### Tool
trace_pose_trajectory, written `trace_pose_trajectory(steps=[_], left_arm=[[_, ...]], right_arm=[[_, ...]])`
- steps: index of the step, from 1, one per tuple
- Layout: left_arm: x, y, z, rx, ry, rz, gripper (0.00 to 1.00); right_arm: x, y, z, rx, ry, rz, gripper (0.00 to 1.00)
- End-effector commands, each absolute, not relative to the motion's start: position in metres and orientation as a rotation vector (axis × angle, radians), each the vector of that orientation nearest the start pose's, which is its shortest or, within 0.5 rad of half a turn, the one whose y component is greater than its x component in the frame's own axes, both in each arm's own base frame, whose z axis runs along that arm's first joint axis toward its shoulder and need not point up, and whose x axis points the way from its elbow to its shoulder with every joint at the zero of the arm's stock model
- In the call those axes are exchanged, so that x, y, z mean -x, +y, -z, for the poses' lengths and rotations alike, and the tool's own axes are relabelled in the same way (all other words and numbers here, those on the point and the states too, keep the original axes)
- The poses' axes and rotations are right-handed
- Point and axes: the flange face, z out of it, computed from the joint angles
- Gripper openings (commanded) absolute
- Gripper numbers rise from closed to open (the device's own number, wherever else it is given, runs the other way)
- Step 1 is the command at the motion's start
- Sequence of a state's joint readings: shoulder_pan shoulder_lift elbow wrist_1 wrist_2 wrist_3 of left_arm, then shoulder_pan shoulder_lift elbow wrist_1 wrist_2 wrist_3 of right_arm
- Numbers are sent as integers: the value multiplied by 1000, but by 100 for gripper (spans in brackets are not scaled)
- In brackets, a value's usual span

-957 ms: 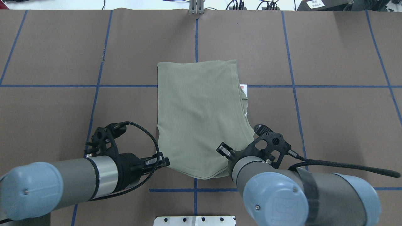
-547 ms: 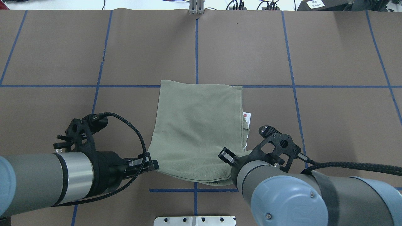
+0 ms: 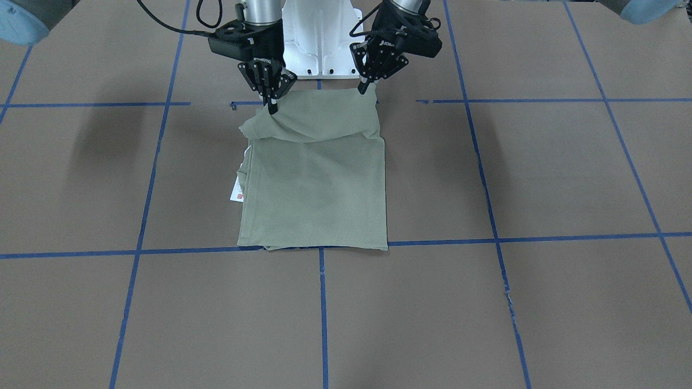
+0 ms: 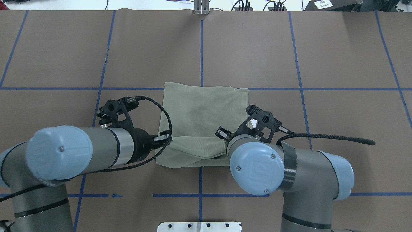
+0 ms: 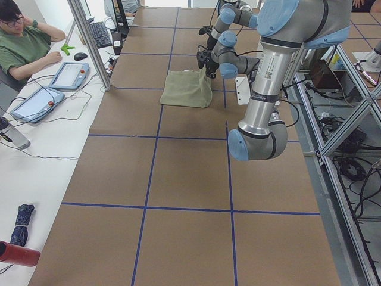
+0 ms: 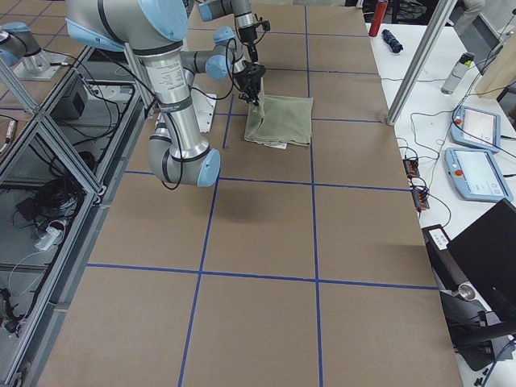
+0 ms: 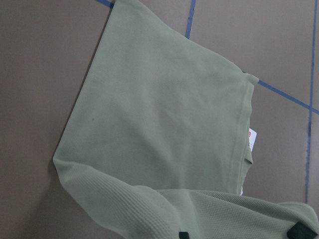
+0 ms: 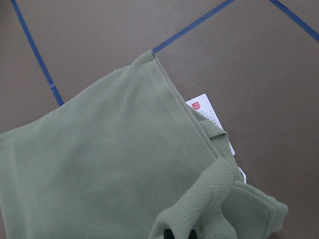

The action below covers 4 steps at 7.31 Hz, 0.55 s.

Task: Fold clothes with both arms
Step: 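Lift the near edge with both grippers and fold it away from the robot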

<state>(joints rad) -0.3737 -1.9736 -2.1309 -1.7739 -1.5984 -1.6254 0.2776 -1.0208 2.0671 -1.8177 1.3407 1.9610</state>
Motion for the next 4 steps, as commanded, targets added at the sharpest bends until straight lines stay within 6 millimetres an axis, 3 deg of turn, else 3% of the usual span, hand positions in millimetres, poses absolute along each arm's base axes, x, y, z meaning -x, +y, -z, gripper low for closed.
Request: trace_pose_trajectory(steps=[1,2,4], left_arm=[[-453,-376,-199,-233,1068,402,0],[-457,-394,-202,-252,1056,414,0],[-491,-425,-195,-315,1015,449,0]], right_arm=[[512,-355,-206,-225,-808,-746,0],[523,-378,-213,-233,-792,-772,0],[541,-402,-214,-236,-784,-791,0]])
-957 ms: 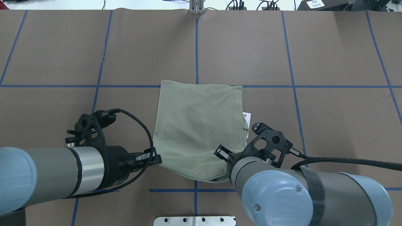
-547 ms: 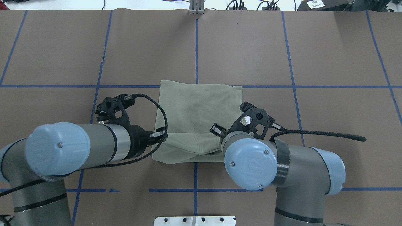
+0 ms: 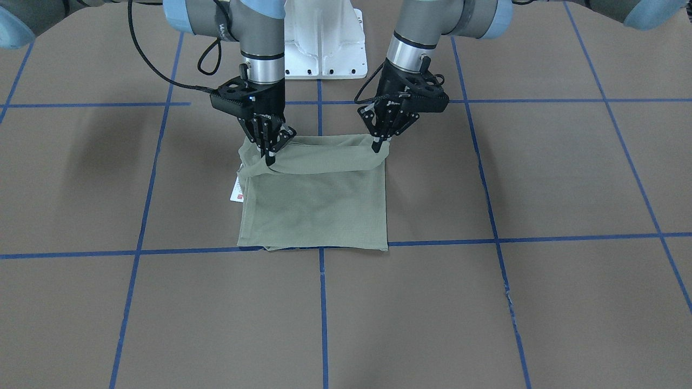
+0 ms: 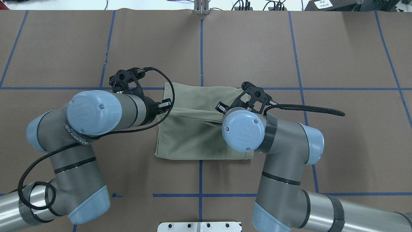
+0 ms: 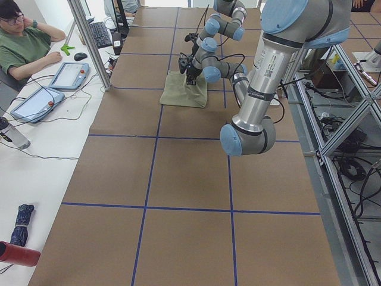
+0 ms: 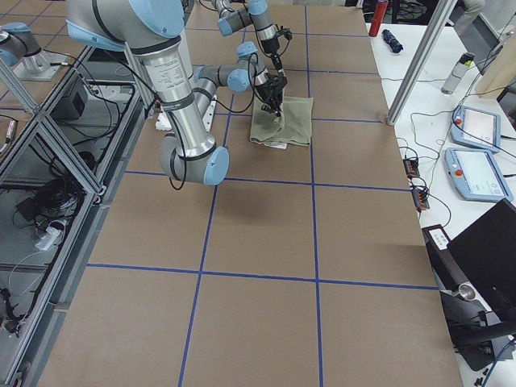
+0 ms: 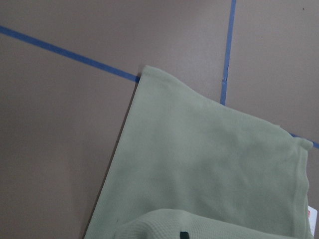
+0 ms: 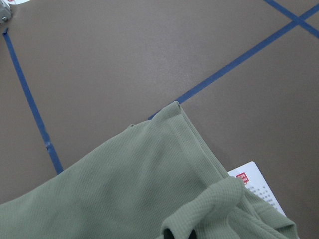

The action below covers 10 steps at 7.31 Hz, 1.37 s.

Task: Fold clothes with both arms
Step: 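Lift the near edge with both grippers and fold it away from the robot, then lay the folded edge down on the far half and open both grippers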

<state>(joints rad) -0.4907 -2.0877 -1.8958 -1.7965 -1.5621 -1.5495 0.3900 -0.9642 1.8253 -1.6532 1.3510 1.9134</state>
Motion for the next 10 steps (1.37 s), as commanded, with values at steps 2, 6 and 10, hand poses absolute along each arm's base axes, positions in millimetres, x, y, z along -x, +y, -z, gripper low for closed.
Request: trace_pose_trajectory(steps=[2,6,10], left_arm=[[-509,-455,-213,-346,1027,454,0],[-533,-499,-239,-386,976,432,0],[-535,-500,-255,-438,1006,360,99]], right_arm=[[549,-423,-223,-250,-742,-789,0],[566,-461,-231,-231,-749,-783,0],[577,-472,-244,-287,-728,-659,99]])
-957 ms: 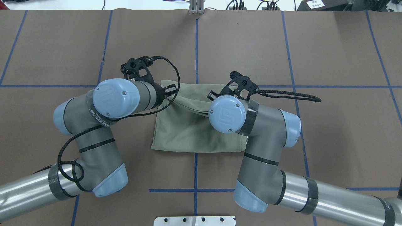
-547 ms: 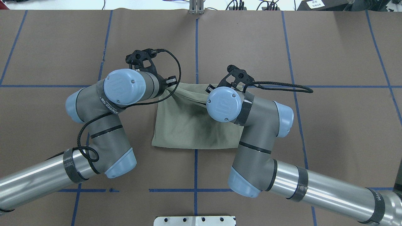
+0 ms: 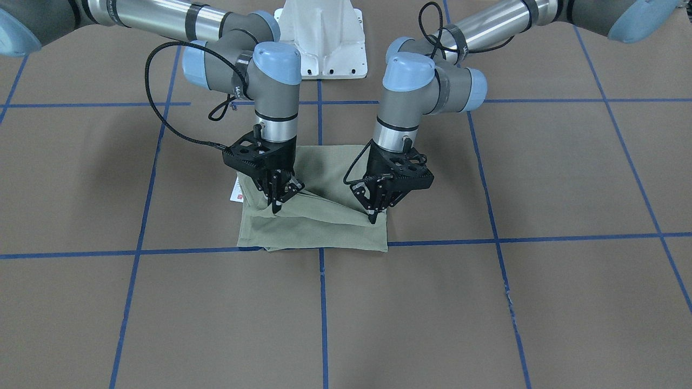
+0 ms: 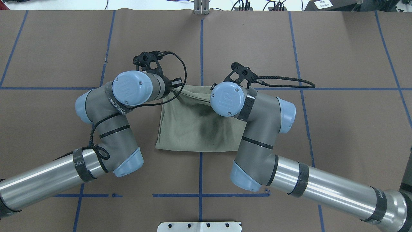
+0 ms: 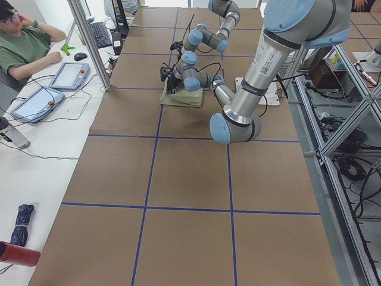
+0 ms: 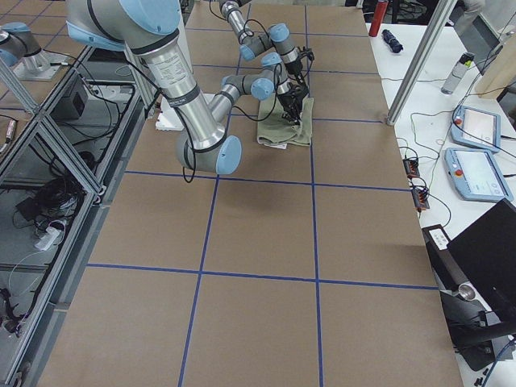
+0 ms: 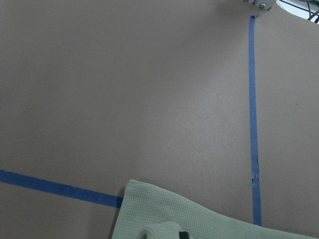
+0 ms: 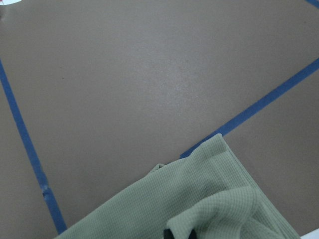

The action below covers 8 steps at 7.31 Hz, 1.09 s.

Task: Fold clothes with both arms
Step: 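Lay the folded edge down on the far half and open both grippers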

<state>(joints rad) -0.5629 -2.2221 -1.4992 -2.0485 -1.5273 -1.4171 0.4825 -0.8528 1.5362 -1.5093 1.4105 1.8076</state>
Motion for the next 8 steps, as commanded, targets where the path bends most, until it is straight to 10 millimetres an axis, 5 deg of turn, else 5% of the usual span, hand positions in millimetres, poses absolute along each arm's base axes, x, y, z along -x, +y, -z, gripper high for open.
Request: trace_pose_trajectory(steps=[1,4,6,8], left_arm=[[-528,-503,-250,-484,1044,310,100],[-462,-538,-270,-460,1045,119,100],[-461,-537,-272,-462,1048,122,100],[-457,-533,-264,-467,1063,126,100]], right_arm=[[574,-477,-241,-316,-741,-594,100],[568,-464,-214,-301,-788,-486,100],[599,-415,-216,-329,-780,-390,100],[611,-410,-242,-375,-711,-355,100]])
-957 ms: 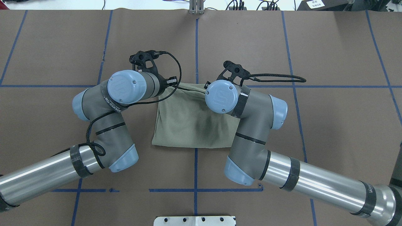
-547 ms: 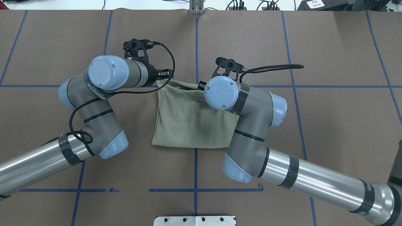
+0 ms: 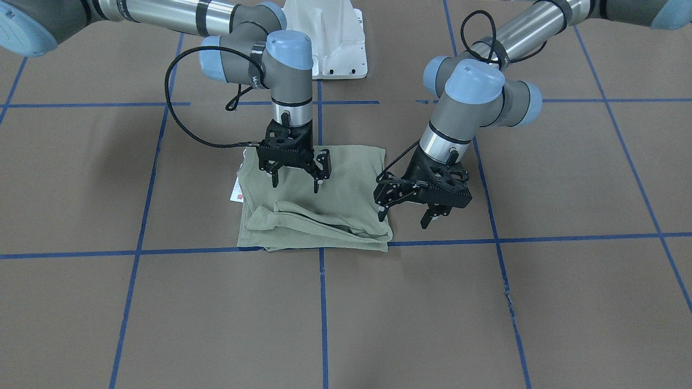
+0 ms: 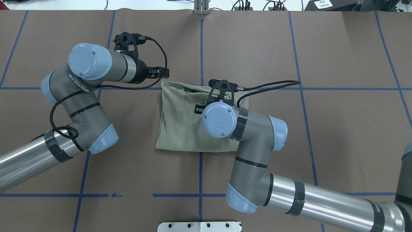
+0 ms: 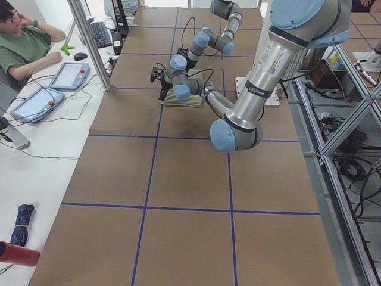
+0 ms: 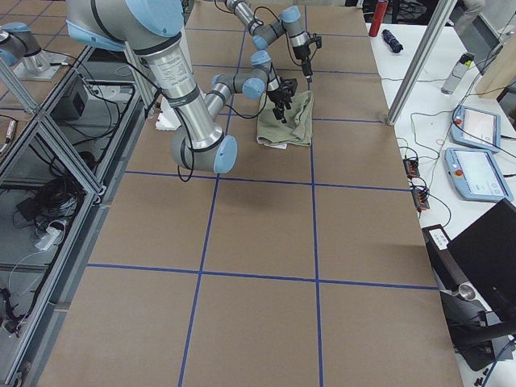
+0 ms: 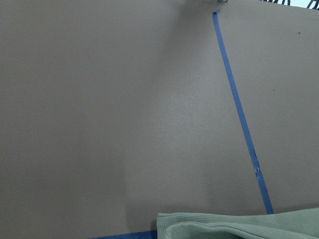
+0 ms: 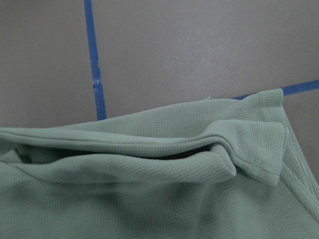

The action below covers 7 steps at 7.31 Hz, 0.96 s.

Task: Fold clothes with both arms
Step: 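Lay the folded edge down on the far half and open both grippers, then raise the right gripper away while the left gripper presses the fold's corner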

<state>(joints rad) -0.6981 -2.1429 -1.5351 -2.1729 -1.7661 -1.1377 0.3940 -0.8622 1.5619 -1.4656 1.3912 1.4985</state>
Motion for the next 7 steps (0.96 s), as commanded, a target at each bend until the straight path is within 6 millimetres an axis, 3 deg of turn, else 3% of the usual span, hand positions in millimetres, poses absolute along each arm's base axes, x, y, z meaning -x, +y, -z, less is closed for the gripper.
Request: trace_pose_trajectory(steps=[1,3,4,6,7], left_arm=[[-454,-531,-266,-468,1063,128,100],[-450,-528,-260,-473,1075,126,100],[-449,-527,-258,-476,1079,126,100],[-449,-524,-260,-473,1079,123,100],[-453,-521,-262,-455,1083,137,100]], right_arm=[[612,-421,-255,-426,-654,-336,100],[598,-468,-282,-450,-565,-346,100],[582,-502,-300,-465,-502,-338,100],[516,-588,-339,-459,-398,-376,100],[484,-615,-332,-370,-472,-363,100]])
